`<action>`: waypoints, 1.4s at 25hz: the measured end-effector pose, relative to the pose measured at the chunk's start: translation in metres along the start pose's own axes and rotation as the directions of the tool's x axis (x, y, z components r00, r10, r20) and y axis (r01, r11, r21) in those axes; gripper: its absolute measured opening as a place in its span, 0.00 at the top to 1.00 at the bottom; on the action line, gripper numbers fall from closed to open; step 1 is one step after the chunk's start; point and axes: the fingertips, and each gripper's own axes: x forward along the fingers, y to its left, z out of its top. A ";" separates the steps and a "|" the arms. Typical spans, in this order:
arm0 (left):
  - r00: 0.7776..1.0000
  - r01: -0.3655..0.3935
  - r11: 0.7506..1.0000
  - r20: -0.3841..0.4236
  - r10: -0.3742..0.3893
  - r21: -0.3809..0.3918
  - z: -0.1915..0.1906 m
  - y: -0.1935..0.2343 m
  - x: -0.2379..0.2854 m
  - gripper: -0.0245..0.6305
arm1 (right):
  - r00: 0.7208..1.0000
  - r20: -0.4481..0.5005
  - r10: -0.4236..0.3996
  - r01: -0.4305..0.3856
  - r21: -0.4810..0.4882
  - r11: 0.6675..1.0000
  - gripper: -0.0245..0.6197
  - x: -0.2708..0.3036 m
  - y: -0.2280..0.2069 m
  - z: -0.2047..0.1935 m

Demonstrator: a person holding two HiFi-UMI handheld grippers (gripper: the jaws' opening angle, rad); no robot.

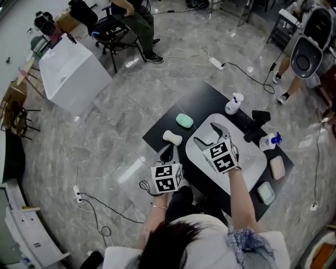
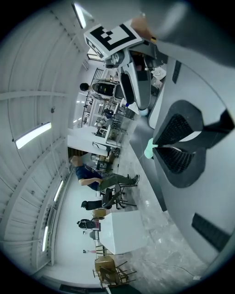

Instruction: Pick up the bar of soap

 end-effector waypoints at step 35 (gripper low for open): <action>0.900 0.436 0.873 -0.117 -0.420 0.217 -0.058 -0.255 -0.024 0.95 | 0.936 0.010 -0.352 0.311 0.447 0.839 0.44 -0.221 -0.038 -0.167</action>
